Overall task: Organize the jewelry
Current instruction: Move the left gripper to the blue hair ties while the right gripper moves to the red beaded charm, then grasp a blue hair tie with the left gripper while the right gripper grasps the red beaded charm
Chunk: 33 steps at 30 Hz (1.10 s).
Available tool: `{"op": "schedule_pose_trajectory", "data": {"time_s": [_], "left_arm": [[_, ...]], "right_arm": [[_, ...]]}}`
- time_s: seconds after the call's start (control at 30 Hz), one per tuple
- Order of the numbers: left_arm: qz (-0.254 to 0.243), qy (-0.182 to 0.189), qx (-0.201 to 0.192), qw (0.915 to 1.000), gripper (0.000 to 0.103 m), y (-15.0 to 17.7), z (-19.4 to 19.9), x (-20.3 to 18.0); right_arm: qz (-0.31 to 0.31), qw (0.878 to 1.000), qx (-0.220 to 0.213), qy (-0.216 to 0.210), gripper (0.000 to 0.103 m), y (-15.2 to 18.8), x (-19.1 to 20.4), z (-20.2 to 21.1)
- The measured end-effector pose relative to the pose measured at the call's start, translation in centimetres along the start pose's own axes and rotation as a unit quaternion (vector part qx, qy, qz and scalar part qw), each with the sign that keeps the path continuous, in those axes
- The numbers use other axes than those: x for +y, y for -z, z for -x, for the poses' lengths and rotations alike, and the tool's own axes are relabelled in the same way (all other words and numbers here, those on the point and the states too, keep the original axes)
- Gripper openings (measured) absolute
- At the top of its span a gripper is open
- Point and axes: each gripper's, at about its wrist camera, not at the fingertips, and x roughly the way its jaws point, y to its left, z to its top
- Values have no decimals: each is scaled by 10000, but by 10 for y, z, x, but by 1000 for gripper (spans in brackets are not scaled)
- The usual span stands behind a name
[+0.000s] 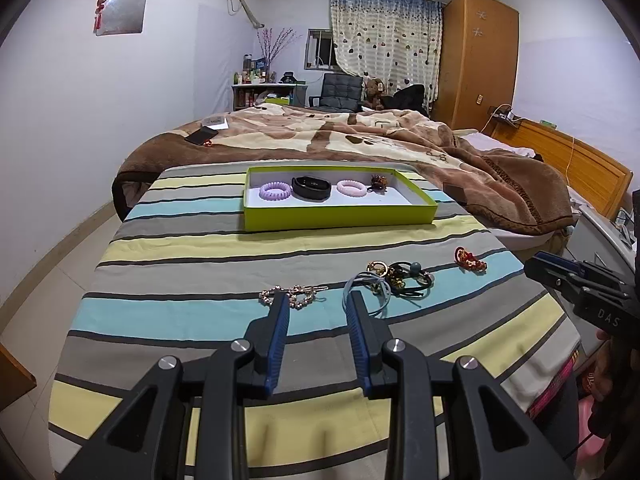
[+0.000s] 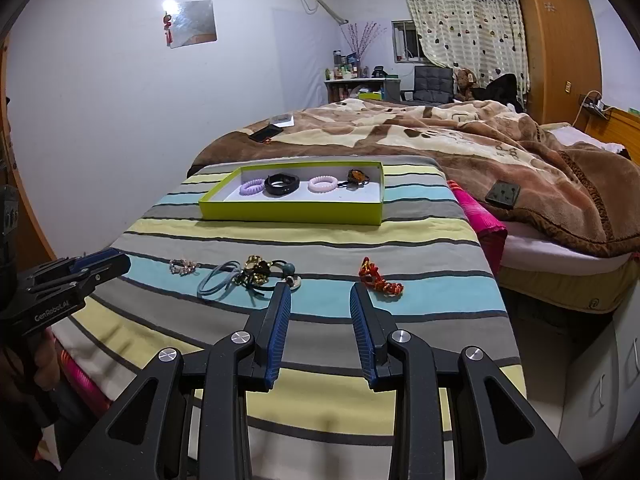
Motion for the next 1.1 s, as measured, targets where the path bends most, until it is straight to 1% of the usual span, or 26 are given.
{"op": "schedule_pose_trajectory", "data": {"time_s": [0.17,0.37,0.6,0.83,0.97,1.03,1.1], "left_arm": [[-15,42,74,10000,31,1,-7,-2],[-66,123,203,9997,31,-2,-24,-6],[-146,205,491,9985,31,-7,-53,-16],[-154,222,918,9954,31,-8,-80,-23],[-164,241,1082,9937,31,-9,-89,-25],[-165,266,1190,9924,31,-7,-93,-26],[-152,247,1306,9910,31,-6,-97,-26]], "right_arm": [[-15,10000,46,44,32,0,-5,-4],[-34,9998,122,124,32,-3,-12,-15],[21,9994,235,251,32,-8,-24,-34],[202,9982,489,282,32,-15,-37,-61],[343,9962,755,257,32,-18,-43,-79],[388,9942,993,117,32,-18,-46,-90],[396,9933,1086,11,32,-19,-46,-94]]}}
